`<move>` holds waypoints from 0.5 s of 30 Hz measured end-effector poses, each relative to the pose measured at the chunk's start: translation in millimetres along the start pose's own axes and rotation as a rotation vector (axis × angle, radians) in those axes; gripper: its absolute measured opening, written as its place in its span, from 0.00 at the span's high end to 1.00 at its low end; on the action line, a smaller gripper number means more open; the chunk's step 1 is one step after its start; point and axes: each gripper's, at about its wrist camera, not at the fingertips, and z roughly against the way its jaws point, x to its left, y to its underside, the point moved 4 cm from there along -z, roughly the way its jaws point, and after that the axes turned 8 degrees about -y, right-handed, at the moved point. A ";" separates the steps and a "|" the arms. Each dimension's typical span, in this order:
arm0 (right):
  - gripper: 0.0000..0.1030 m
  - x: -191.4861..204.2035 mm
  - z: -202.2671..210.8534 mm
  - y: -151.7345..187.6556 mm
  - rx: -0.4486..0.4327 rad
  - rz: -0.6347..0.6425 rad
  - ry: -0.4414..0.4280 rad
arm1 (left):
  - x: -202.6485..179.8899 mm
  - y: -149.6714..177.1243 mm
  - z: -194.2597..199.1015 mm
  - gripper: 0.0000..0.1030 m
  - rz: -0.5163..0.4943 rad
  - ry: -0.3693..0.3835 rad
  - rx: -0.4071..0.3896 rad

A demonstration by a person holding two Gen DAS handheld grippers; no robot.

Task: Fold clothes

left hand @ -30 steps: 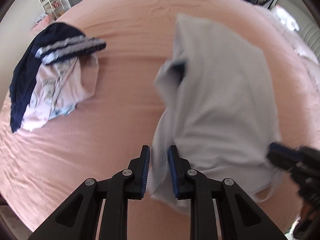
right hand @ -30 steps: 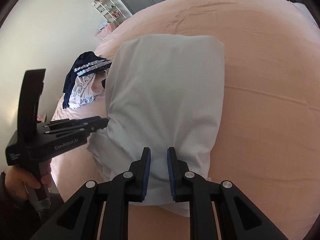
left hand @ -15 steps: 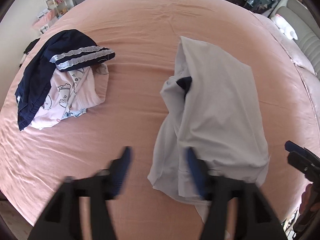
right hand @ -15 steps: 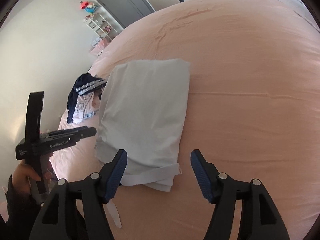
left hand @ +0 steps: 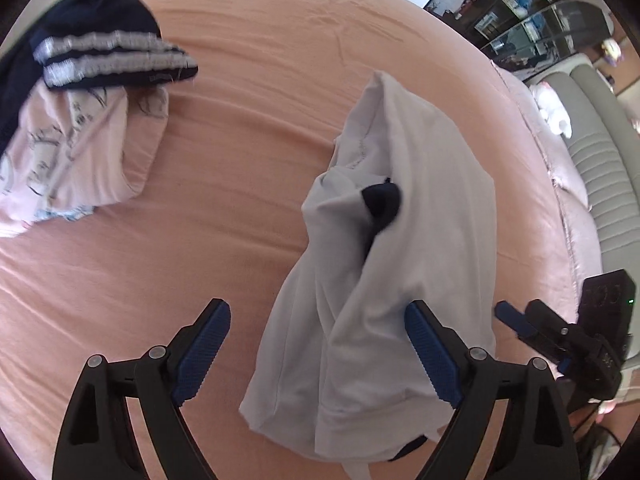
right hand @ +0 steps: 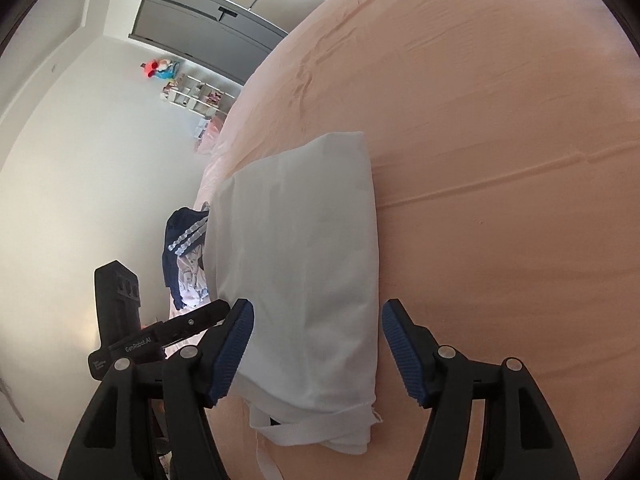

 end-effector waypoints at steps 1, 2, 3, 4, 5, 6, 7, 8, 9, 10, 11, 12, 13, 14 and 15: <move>0.35 -2.8 -5.7 -2.1 0.008 -0.009 -0.001 | 0.4 0.1 -3.2 0.13 0.012 0.023 0.005; 0.35 -5.6 -11.5 -4.2 0.016 -0.018 -0.003 | 1.5 0.7 -5.8 0.12 0.017 0.032 0.006; 0.35 -6.7 -16.0 -5.3 0.019 -0.024 -0.013 | 1.4 1.9 -6.4 0.09 0.012 0.034 0.001; 0.35 -7.4 -20.2 -6.2 0.021 -0.030 -0.025 | 0.6 3.2 -6.3 0.08 0.004 0.037 -0.006; 0.35 -8.0 -24.5 -7.1 0.023 -0.036 -0.038 | 0.2 4.2 -6.1 0.07 -0.006 0.039 -0.011; 0.35 -8.6 -28.7 -8.0 0.025 -0.042 -0.050 | 0.0 3.8 -5.3 0.06 -0.015 0.040 -0.012; 0.35 -9.2 -32.9 -8.9 0.026 -0.048 -0.062 | -0.1 3.0 -4.3 0.06 -0.024 0.041 -0.012; 0.35 -8.4 -37.4 -9.7 0.028 -0.055 -0.082 | 0.8 0.7 -4.5 0.06 -0.027 0.046 -0.010; 0.34 -7.1 -40.2 -10.2 0.027 -0.057 -0.091 | 2.1 -2.2 -5.1 0.05 -0.027 0.053 -0.008; 0.33 -5.9 -42.5 -10.6 0.026 -0.059 -0.097 | 3.4 -5.0 -5.8 0.05 -0.028 0.060 -0.005; 0.31 -4.7 -44.7 -11.0 0.026 -0.060 -0.102 | 4.5 -5.4 -7.5 0.04 -0.021 0.068 -0.006; 0.28 -3.5 -47.0 -11.4 0.025 -0.062 -0.108 | 5.4 -4.8 -9.7 0.03 -0.011 0.077 -0.010; 0.26 -2.3 -49.2 -11.8 0.024 -0.064 -0.114 | 4.1 -2.9 -10.6 0.03 0.001 0.089 -0.013; 0.25 -1.1 -51.5 -12.2 0.023 -0.065 -0.119 | 0.4 -1.2 -10.6 0.03 0.008 0.116 -0.017; 0.25 0.2 -53.7 -12.6 0.022 -0.067 -0.125 | -3.9 0.1 -10.5 0.03 0.014 0.147 -0.020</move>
